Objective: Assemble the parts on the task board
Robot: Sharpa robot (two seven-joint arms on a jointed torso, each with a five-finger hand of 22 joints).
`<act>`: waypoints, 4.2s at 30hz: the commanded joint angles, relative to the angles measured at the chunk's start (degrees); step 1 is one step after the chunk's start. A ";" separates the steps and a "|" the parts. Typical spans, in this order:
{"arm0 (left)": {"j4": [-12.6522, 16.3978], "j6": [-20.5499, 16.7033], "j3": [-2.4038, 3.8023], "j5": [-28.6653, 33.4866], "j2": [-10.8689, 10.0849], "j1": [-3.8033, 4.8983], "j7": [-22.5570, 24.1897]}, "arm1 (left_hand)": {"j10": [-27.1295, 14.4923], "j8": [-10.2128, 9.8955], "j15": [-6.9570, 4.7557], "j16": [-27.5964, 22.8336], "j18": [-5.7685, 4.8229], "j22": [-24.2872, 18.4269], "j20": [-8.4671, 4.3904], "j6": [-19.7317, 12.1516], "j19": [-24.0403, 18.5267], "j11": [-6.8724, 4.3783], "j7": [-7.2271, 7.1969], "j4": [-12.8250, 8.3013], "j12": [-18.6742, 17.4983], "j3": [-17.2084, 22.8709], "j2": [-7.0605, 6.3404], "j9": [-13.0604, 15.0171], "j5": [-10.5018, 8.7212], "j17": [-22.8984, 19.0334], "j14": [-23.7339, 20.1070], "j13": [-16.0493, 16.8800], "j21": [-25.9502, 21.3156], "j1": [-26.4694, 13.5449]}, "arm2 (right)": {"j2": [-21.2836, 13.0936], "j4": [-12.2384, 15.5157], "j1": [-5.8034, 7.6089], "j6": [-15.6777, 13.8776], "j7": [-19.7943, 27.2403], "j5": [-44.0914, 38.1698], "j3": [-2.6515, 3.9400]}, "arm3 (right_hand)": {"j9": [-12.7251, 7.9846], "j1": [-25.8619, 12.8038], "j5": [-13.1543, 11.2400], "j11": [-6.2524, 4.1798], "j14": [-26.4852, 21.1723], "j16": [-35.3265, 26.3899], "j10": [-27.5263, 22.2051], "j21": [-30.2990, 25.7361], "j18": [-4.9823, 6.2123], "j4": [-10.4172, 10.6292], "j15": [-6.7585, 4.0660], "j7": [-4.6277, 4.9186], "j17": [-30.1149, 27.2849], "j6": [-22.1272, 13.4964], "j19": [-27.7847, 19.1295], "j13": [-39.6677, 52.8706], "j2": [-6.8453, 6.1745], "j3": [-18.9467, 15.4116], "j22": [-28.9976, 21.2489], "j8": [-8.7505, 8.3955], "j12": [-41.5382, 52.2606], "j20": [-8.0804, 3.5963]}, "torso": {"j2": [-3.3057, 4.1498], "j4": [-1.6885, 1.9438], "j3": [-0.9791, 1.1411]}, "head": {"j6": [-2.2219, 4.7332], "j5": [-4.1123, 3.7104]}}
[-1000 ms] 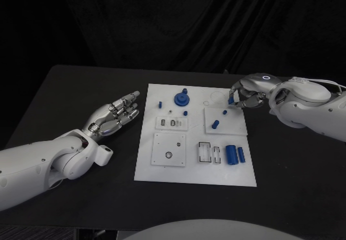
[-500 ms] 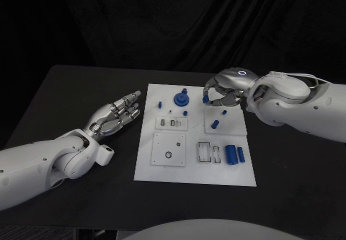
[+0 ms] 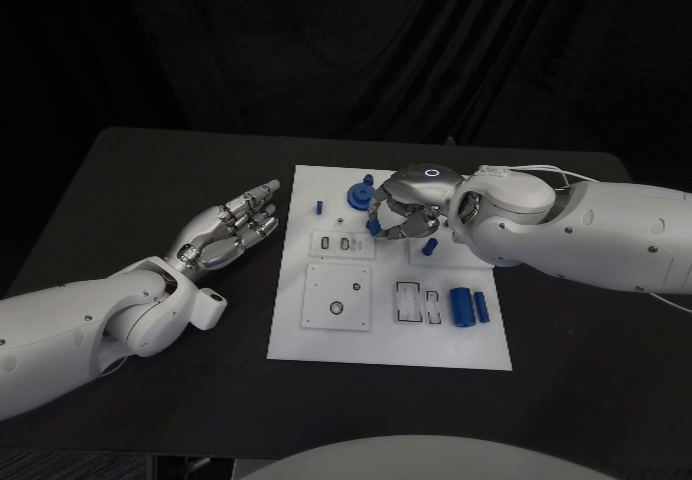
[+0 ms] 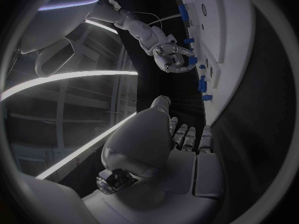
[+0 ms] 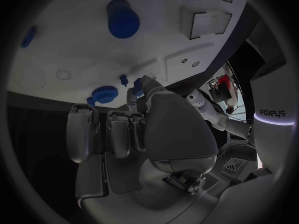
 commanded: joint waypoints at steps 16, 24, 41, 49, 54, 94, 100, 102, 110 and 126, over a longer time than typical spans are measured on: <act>-0.12 0.92 0.03 0.14 0.39 -0.05 8.20 | 0.01 -0.10 0.38 -0.21 -0.60 -0.09 0.39 -0.35 -0.15 0.22 0.10 -0.02 0.20 0.41 -0.36 -0.06 -0.23 -0.09 0.19 0.03 -0.34 -0.34 | 2.20 -0.30 -0.54 4.86 -2.91 -0.34 0.05 | 1.08 -0.08 0.04 -0.14 4.98 -0.49 5.96 -0.73 0.09 -0.52 -0.27 0.35 12.72 0.10 0.93 15.09 0.44 0.02 11.95 0.08 0.15 -0.37 | 0.04 -0.20 0.07 | -0.50 -0.18; -0.18 0.98 0.03 0.14 0.47 -0.05 8.15 | -0.02 -0.10 0.46 -0.21 -0.66 -0.09 0.42 -0.37 -0.15 0.33 0.10 -0.06 0.19 0.55 -0.37 -0.06 -0.30 -0.09 0.19 0.03 -0.34 -0.35 | 2.98 -0.66 -0.67 5.22 -3.19 -0.34 0.05 | 1.02 -0.38 0.04 0.11 4.89 -0.67 5.96 -1.07 0.16 -0.72 -0.08 0.63 12.52 -0.67 0.78 15.09 0.41 -0.02 11.84 -0.34 0.15 -0.25 | -0.01 -0.16 0.08 | -0.71 -0.12; -0.29 1.14 0.03 0.14 0.52 -0.06 8.00 | -0.02 -0.10 0.46 -0.21 -0.66 -0.09 0.42 -0.37 -0.15 0.33 0.10 -0.06 0.19 0.55 -0.37 -0.06 -0.30 -0.09 0.19 0.03 -0.34 -0.35 | 3.41 -0.85 -0.80 6.06 -3.78 -0.34 0.05 | -0.06 -1.48 0.06 0.86 4.60 -1.33 5.96 -2.24 0.39 -1.22 0.58 1.47 11.80 -3.62 0.29 15.09 0.16 0.03 11.50 -2.94 0.15 0.35 | -0.04 -0.06 0.06 | -0.94 -0.18; -0.42 1.18 0.03 0.14 0.52 -0.06 7.92 | -0.01 -0.10 0.52 -0.21 -0.71 -0.09 0.44 -0.37 -0.15 0.38 0.14 -0.09 0.18 0.66 -0.38 -0.06 -0.37 -0.09 0.19 0.03 -0.34 -0.35 | 3.50 -0.86 -0.81 6.14 -3.68 -0.34 0.05 | -0.95 -1.90 0.07 1.10 4.49 -1.58 5.96 -2.59 0.45 -1.49 0.80 1.72 11.54 -5.21 0.18 15.09 -0.48 -0.01 11.43 -4.85 0.15 0.59 | -0.05 -0.19 0.08 | -1.11 -0.05; -0.49 1.25 0.03 0.14 0.56 -0.06 7.88 | -0.01 -0.10 0.52 -0.21 -0.71 -0.09 0.44 -0.37 -0.15 0.38 0.14 -0.09 0.18 0.66 -0.38 -0.06 -0.37 -0.09 0.19 0.03 -0.34 -0.35 | 3.59 -0.87 -0.81 5.82 -3.58 -0.34 0.05 | -1.00 -1.92 0.08 1.17 4.52 -1.51 5.96 -2.63 0.46 -1.57 0.86 1.82 11.63 -4.76 0.19 15.09 -0.39 0.12 11.43 -4.97 0.15 0.65 | -0.03 -0.18 0.09 | -1.15 -0.05; -0.48 1.21 0.03 0.14 0.42 -0.07 7.56 | 0.06 -0.08 0.61 -0.21 -0.78 -0.09 0.48 -0.34 -0.15 0.42 0.33 -0.09 0.20 0.95 -0.35 -0.05 -0.85 -0.09 0.19 0.04 -0.34 -0.44 | 3.74 7.39 3.94 15.32 -14.84 -31.05 0.10 | 4.48 -0.84 0.14 -0.63 4.86 -0.80 5.96 -2.37 0.35 -5.34 -0.57 -0.73 12.50 3.02 0.54 15.09 0.50 1.40 11.62 0.54 0.15 -0.47 | -0.15 -0.25 -0.05 | -0.86 0.98; -0.71 1.30 0.03 0.14 0.67 -0.07 7.60 | 0.04 -0.08 0.63 -0.21 -0.80 -0.09 0.49 -0.36 -0.15 0.45 0.36 -0.09 0.19 1.01 -0.34 -0.05 -1.00 -0.09 0.19 0.04 -0.34 -0.45 | 4.15 9.11 4.18 20.40 -17.31 -35.83 0.07 | 4.70 -0.87 0.14 -0.63 4.93 -0.63 5.96 -2.41 0.33 -5.83 -0.48 -0.69 12.68 3.51 0.52 15.09 0.33 1.77 11.63 0.36 0.15 -0.34 | -0.20 -0.12 -0.12 | -0.82 1.06; -0.80 1.34 0.03 0.14 0.75 -0.07 7.61 | 0.04 -0.08 0.63 -0.21 -0.80 -0.09 0.49 -0.36 -0.15 0.45 0.36 -0.09 0.19 1.01 -0.34 -0.05 -1.00 -0.09 0.19 0.04 -0.34 -0.45 | 4.29 9.35 4.20 21.33 -17.62 -36.45 0.05 | 4.72 -0.88 0.14 -0.62 4.97 -0.55 5.96 -2.37 0.32 -5.90 -0.46 -0.68 12.78 3.55 0.54 15.09 0.30 1.83 11.64 0.30 0.15 -0.31 | -0.20 -0.10 -0.13 | -0.84 1.08; -1.05 1.45 0.03 0.14 0.95 -0.07 7.65 | 0.03 -0.09 0.69 -0.21 -0.83 -0.09 0.51 -0.42 -0.15 0.50 0.43 -0.11 0.19 1.15 -0.33 -0.06 -1.32 -0.09 0.19 0.03 -0.34 -0.46 | 4.94 9.33 4.06 23.55 -17.51 -37.29 0.03 | 4.79 -1.11 0.14 -0.51 5.56 0.84 5.96 -1.67 0.15 -6.29 -0.38 -0.58 14.35 3.53 0.86 15.09 0.16 2.20 11.87 -0.26 0.15 -0.17 | -0.11 -0.02 -0.11 | -1.01 1.26; -1.29 1.68 0.03 0.14 1.22 -0.08 7.53 | 0.00 -0.09 0.70 -0.21 -0.83 -0.09 0.52 -0.45 -0.15 0.52 0.44 -0.14 0.18 1.20 -0.32 -0.06 -1.33 -0.09 0.19 0.03 -0.34 -0.44 | 6.53 7.49 2.94 22.16 -14.99 -33.10 0.03 | 4.68 -2.33 0.10 -0.24 5.39 0.53 5.96 -2.51 0.35 -7.02 -0.20 -0.41 14.02 2.77 0.37 15.09 0.11 3.20 11.64 -2.45 0.15 0.09 | 0.01 -0.12 0.06 | -1.78 1.61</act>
